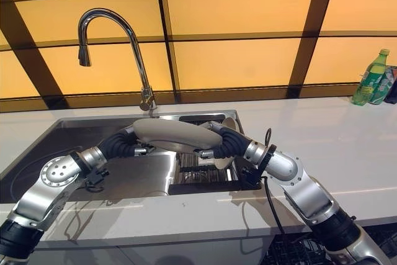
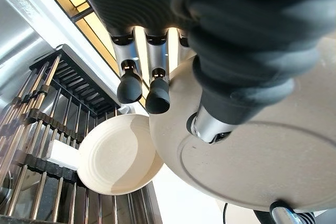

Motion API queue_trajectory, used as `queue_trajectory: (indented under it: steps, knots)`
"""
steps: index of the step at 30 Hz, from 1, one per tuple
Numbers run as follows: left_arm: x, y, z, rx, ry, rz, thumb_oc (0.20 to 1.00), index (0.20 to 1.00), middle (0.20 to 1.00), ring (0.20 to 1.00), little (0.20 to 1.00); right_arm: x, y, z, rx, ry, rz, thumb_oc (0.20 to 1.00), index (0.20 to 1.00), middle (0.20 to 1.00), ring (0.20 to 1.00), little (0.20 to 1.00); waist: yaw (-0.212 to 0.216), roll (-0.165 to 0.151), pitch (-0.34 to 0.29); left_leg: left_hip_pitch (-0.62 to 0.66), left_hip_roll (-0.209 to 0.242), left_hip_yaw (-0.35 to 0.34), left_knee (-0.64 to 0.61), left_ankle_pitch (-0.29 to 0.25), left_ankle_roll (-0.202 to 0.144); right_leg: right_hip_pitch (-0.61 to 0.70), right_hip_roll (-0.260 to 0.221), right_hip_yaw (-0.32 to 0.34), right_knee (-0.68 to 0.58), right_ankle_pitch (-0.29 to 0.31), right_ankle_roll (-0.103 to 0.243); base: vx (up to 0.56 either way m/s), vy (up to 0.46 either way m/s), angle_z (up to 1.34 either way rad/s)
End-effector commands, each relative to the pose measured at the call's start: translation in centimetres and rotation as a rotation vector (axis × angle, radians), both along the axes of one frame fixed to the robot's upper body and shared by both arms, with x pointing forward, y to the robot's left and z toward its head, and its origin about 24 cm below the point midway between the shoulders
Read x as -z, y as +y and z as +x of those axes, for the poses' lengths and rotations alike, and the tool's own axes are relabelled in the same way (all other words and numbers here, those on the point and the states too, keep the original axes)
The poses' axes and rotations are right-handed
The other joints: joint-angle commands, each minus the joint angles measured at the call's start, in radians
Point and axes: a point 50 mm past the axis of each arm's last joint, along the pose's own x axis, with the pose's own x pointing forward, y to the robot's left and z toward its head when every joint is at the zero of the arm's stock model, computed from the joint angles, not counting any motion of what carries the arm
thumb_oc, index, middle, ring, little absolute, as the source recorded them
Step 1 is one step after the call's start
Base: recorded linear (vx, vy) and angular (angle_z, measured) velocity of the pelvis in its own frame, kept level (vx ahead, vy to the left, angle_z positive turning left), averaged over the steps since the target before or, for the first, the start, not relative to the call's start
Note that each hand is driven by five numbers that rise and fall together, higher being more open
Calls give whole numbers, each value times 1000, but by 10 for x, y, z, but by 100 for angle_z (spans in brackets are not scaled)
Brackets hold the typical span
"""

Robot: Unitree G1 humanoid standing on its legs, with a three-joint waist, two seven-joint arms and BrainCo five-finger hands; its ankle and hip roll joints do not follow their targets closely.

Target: Pick up plates and place into dishwasher.

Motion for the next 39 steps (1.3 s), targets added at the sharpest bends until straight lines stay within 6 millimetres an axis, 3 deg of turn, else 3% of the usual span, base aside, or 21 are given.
queue_trajectory:
  steps: [1,7,8,9,15,28,39]
  knots:
    - [-41,-18,0,101,-172,-149,200,200,200,200,200,-11,0,-3,36,-62,48,200,200,200,200,200,2,-7,-17,-23,-110,27,7,-26,97,-13,86,-25,8,-16,-55,0,0,0]
    - [-36,-22,0,93,-144,-221,200,200,200,200,200,-14,-6,1,126,-97,163,200,200,200,200,200,0,-5,-18,-17,-106,33,7,-30,97,-6,87,-30,8,-21,-58,0,0,0]
    - [-35,-22,0,85,-133,-238,416,416,416,416,416,-15,-7,1,139,-104,179,200,200,200,200,200,0,-5,-18,-17,-105,33,7,-31,96,-6,88,-31,8,-21,-58,-32,-17,1]
    - [-32,-23,1,79,-111,-262,1000,1000,1000,1000,1000,-16,-8,1,159,-119,197,200,200,200,200,200,0,-5,-19,-16,-104,34,7,-32,97,-5,88,-34,8,-22,-59,-32,-18,2]
    - [-19,-26,0,53,-20,-366,1000,1000,1000,1000,1000,-23,-20,2,251,-210,232,200,200,200,200,200,-7,-8,-22,-11,-100,39,7,-35,98,-4,94,-28,8,-25,-60,-4,-3,1]
    - [-25,-16,4,-25,-59,-497,1000,1000,1000,1000,1000,-46,-63,11,490,-371,214,200,200,200,200,200,-46,-24,-27,5,-86,74,7,-45,98,-7,119,17,8,-28,-76,4,-21,-10]
    - [-33,7,5,-123,-116,-567,1000,1000,1000,1000,1000,-60,-113,7,741,-512,187,200,200,200,200,200,-95,-41,-23,19,-89,115,44,-76,108,-10,150,96,8,-27,-94,9,-55,-25]
